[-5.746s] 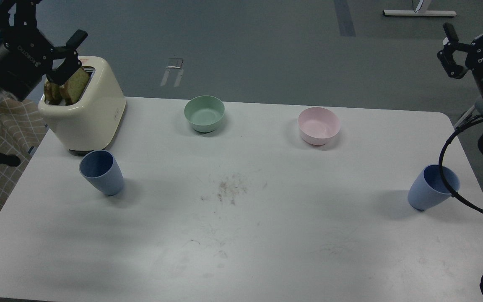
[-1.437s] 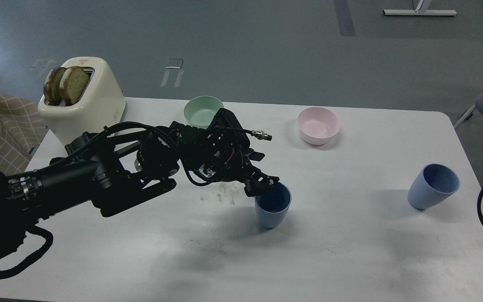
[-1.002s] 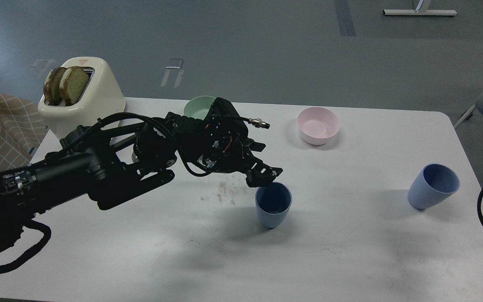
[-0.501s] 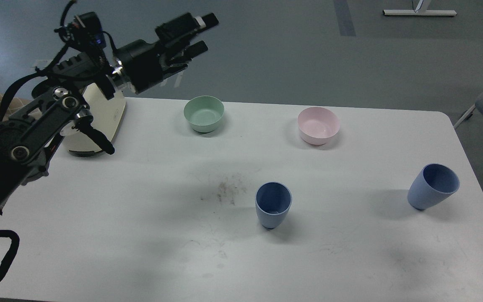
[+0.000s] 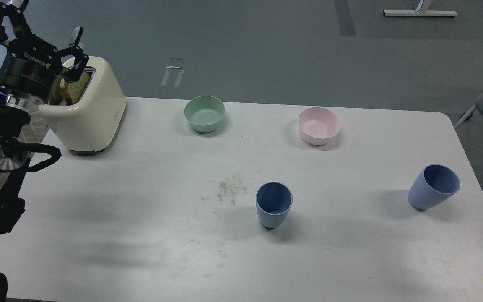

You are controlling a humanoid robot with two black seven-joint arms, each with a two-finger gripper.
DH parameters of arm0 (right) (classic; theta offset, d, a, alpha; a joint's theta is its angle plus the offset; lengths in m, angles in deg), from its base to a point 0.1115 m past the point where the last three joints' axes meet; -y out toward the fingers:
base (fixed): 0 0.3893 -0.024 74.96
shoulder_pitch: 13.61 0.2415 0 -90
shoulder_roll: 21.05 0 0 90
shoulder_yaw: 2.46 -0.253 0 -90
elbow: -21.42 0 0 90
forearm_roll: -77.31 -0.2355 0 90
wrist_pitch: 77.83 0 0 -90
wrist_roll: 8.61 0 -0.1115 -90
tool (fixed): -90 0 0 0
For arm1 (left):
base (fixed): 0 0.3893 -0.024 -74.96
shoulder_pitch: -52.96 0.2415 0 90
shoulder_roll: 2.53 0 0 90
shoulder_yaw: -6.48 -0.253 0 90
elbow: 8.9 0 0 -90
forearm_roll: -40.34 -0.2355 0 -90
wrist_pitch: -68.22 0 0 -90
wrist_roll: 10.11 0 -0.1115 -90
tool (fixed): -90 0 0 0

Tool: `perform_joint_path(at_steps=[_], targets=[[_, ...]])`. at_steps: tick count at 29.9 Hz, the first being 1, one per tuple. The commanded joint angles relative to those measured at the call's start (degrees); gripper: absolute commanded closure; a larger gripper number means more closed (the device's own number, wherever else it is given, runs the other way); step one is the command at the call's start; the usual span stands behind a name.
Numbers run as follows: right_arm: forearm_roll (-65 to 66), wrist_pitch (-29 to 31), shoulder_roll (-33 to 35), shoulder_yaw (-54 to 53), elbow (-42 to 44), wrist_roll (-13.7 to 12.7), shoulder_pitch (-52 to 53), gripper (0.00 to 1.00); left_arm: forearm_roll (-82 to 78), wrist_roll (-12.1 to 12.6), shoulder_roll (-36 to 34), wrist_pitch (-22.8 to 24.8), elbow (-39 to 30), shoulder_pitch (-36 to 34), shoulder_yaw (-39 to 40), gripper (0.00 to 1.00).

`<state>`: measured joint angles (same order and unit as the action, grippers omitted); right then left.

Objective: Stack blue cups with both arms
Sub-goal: 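Withdraw the left arm back beside the toaster, then reach the right gripper to the other blue cup, then grasp the blue cup with the right gripper and lift it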

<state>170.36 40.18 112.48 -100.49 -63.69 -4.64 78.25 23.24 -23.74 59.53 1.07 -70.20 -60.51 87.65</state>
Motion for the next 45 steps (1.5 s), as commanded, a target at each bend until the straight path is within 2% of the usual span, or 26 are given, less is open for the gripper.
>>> perform_joint_path(at_steps=[1,6,8,12,14,17,27,31,38,42,45], targets=[[14.6,-0.01,-0.37,6.44,0.47,0.51,-0.71,0.05,1.62,-0.52,0.52,-0.08,1.62,0.36,0.21,0.02],[24.37,-9.36,-4.23,13.81,6.08,0.51,-0.71,0.05,1.71,-0.61,0.87,-0.08,1.62,0.8,0.3,0.02],[24.38,-10.43,-5.02,15.75,7.76,0.42,-0.62,0.08,1.71,-0.52,0.87,-0.08,1.44,0.8,0.3,0.02],[24.38,-10.52,-6.43,16.99,8.29,0.33,-0.54,0.2,1.71,-0.52,0.87,-0.17,1.27,0.8,0.3,0.02],[24.64,-10.44,-7.05,17.26,8.21,0.25,-0.62,0.31,1.71,-0.52,1.05,-0.78,1.09,0.8,0.21,0.02],[24.73,-10.43,-7.14,17.69,8.21,0.16,-0.62,0.39,1.71,-0.52,1.14,-0.96,1.0,0.8,0.21,0.02],[24.73,-10.52,-7.05,20.33,7.59,0.16,-1.24,0.42,1.62,-0.52,1.84,-1.05,0.83,0.71,0.12,0.02],[24.64,-10.52,-7.05,21.3,7.24,0.16,-1.41,0.56,1.62,-0.52,1.75,-1.05,0.74,0.71,0.21,0.02],[24.64,-10.52,-6.61,21.56,6.89,0.16,-2.03,0.72,1.54,-0.52,1.75,-1.58,0.65,0.71,0.21,0.02],[24.64,-10.52,-6.35,21.56,6.97,0.07,-2.73,0.85,1.54,-0.52,1.75,-1.58,0.65,0.71,0.21,0.02],[24.55,-10.61,-6.35,21.3,7.06,0.07,-3.52,1.0,1.36,-0.52,1.67,-1.58,0.48,0.71,0.21,0.02]])
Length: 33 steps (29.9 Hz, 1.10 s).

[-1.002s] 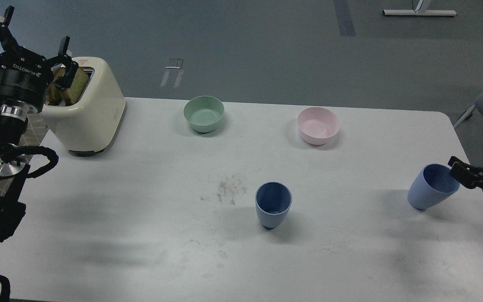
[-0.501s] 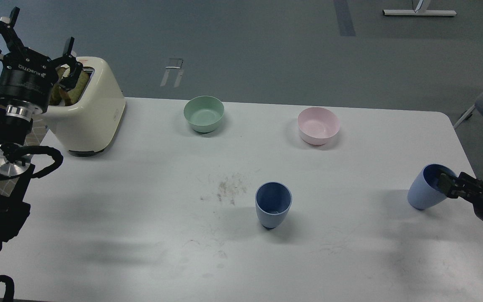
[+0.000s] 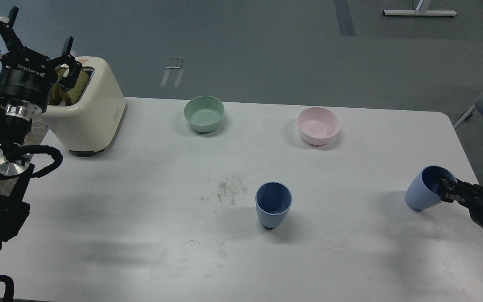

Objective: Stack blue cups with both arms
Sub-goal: 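Grasp the blue cup with the right gripper and lift it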

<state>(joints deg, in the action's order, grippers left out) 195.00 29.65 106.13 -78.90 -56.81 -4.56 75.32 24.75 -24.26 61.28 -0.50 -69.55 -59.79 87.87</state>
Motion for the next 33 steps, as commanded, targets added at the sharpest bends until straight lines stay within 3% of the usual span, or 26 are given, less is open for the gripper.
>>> perform_joint_path(at_steps=[1,11,19,23,29,33], targets=[[-0.17,-0.17,-0.09,-0.64,0.27,-0.01,-0.68,1.0,-0.14,-0.01,-0.08,-0.01,-0.26,-0.02,0.0,0.02],[-3.24,0.1,-0.79,-7.93,-1.83,1.22,0.46,1.0,-0.58,-0.01,-0.08,-0.1,-0.44,-0.19,-0.27,0.02],[-14.32,0.89,-1.58,-6.19,-15.63,1.31,1.25,1.0,-0.67,0.43,-0.08,-1.94,-2.46,-0.28,-0.53,0.02],[-15.2,4.48,-3.16,-2.84,-20.9,1.31,1.78,1.0,-0.76,0.61,0.0,-2.47,-2.99,-0.54,-0.62,0.02],[-16.17,10.52,-7.29,1.81,-21.09,2.19,5.9,1.0,-0.76,0.7,0.0,-2.47,-2.99,-0.54,-0.88,0.02],[-24.68,10.52,-7.12,1.99,-16.62,0.08,18.1,1.0,-0.93,0.7,0.18,-2.64,-2.99,-0.72,-0.97,0.02]])
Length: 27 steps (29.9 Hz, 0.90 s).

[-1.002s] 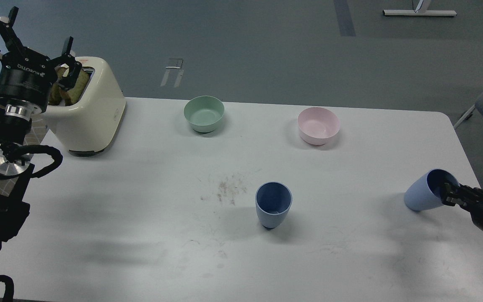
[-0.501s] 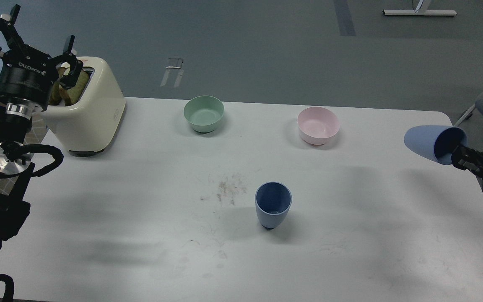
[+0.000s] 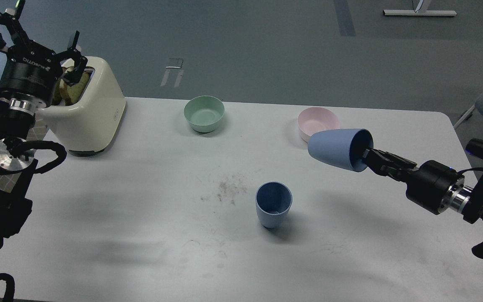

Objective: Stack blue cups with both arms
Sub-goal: 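Grasp the blue cup with the right gripper and lift it, then carry the cup with the right gripper above the placed blue cup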

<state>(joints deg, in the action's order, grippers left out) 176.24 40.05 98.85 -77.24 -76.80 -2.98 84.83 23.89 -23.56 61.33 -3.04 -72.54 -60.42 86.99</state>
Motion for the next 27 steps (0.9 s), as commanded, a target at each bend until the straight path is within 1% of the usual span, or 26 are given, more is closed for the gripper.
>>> perform_joint_path(at_steps=[1,2,3,5,7,8,9,11,13,14,15,21,25,27], targets=[[-8.89,0.12,0.42,0.77,5.91,-2.2,13.92,1.0,-0.08,0.0,0.12,-0.37,-0.08,-0.17,-0.09,0.02],[-11.71,0.12,0.51,0.86,8.37,-2.9,18.32,1.0,-0.17,0.0,0.21,-0.81,-0.35,-0.17,-0.17,0.02],[-11.74,0.12,0.51,0.86,8.4,-2.91,18.37,1.0,-0.17,0.0,0.21,-0.82,-0.35,-0.17,-0.17,0.02],[-15.68,0.12,0.94,0.95,11.47,-3.7,22.75,1.0,-0.52,0.09,0.12,-0.99,-0.96,-0.17,-0.09,0.02],[-19.28,0.12,4.01,1.21,12.88,-5.1,25.65,1.0,-1.31,0.09,0.21,-1.08,-1.05,-0.17,-0.09,0.02],[-19.9,0.12,4.46,1.65,12.8,-5.63,26.27,1.0,-1.48,0.0,0.21,-1.08,-1.05,-0.17,-0.09,0.02],[-20.87,0.12,5.16,4.18,12.62,-6.42,27.76,1.0,-1.75,0.09,0.3,-1.08,-1.05,-0.17,-0.09,0.02],[-21.4,0.12,5.52,8.05,12.36,-6.69,29.87,1.0,-1.93,0.09,0.38,-1.08,-1.05,-0.26,-0.09,0.02],[-21.05,0.12,5.95,17.6,11.66,-7.13,32.6,1.0,-2.01,0.09,1.17,-1.08,-1.05,-0.26,-0.09,0.02],[-20.88,0.12,5.87,19.39,11.48,-7.56,32.69,1.0,-2.27,0.09,1.35,-1.08,-1.14,-0.26,-0.09,0.02],[-20.88,0.12,5.26,22.02,10.95,-8.7,32.69,1.0,-2.8,0.09,1.52,-1.08,-1.14,-0.26,-0.09,0.02],[-20.96,0.12,2.97,25.91,7.88,-12.66,29.27,1.0,-3.42,0.09,1.53,-1.17,-1.93,-0.17,-0.09,0.02],[-21.05,0.12,4.54,29.25,5.86,-13.37,28.74,1.0,-3.42,0.09,1.35,-1.61,-2.11,-0.17,-0.17,0.02],[-21.31,0.12,6.74,31.62,3.67,-13.37,29.0,1.0,-3.51,0.18,1.35,-1.87,-2.81,-0.17,-0.17,0.02]])
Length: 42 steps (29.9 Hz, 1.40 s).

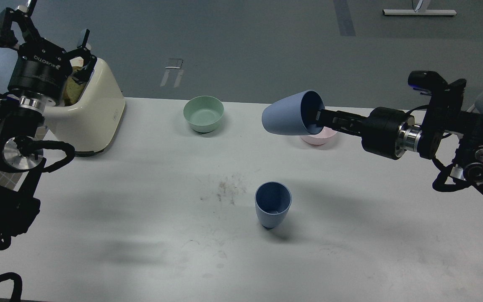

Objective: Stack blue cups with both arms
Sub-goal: 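Carry the cup with the right gripper above the placed blue cup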

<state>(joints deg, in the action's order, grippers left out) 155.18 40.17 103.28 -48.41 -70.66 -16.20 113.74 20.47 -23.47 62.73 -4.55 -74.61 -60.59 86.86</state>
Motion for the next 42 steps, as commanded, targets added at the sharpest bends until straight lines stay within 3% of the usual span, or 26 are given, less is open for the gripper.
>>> perform_joint_path(at_steps=[1,5,16,33,37,42], targets=[[-0.43,0.0,2.67,3.06,-3.01,-0.15,0.36,1.0,-0.09,0.09,-0.05,-0.54,-0.91,-0.09,-0.05,0.02],[-2.01,0.0,3.38,3.24,-4.94,-0.15,2.98,1.0,-0.09,0.09,0.22,-0.89,-1.0,-0.09,-0.05,0.02],[-13.79,0.0,14.54,3.41,-7.15,0.03,5.28,1.0,-0.09,0.09,-0.22,-0.98,-1.52,0.0,-0.14,0.02],[-13.18,0.0,10.59,9.92,-7.15,-0.58,3.61,1.0,-0.09,0.09,-1.63,-0.98,-1.88,0.09,-0.14,0.02],[-12.65,0.0,10.67,10.18,-7.15,-3.3,3.26,1.0,-0.09,0.09,-1.37,-0.98,-1.88,0.18,-0.14,0.02],[-12.65,0.0,10.41,10.18,-7.15,-4.72,1.68,1.0,-0.09,0.09,-1.37,-0.98,-1.88,0.09,-0.14,0.02]])
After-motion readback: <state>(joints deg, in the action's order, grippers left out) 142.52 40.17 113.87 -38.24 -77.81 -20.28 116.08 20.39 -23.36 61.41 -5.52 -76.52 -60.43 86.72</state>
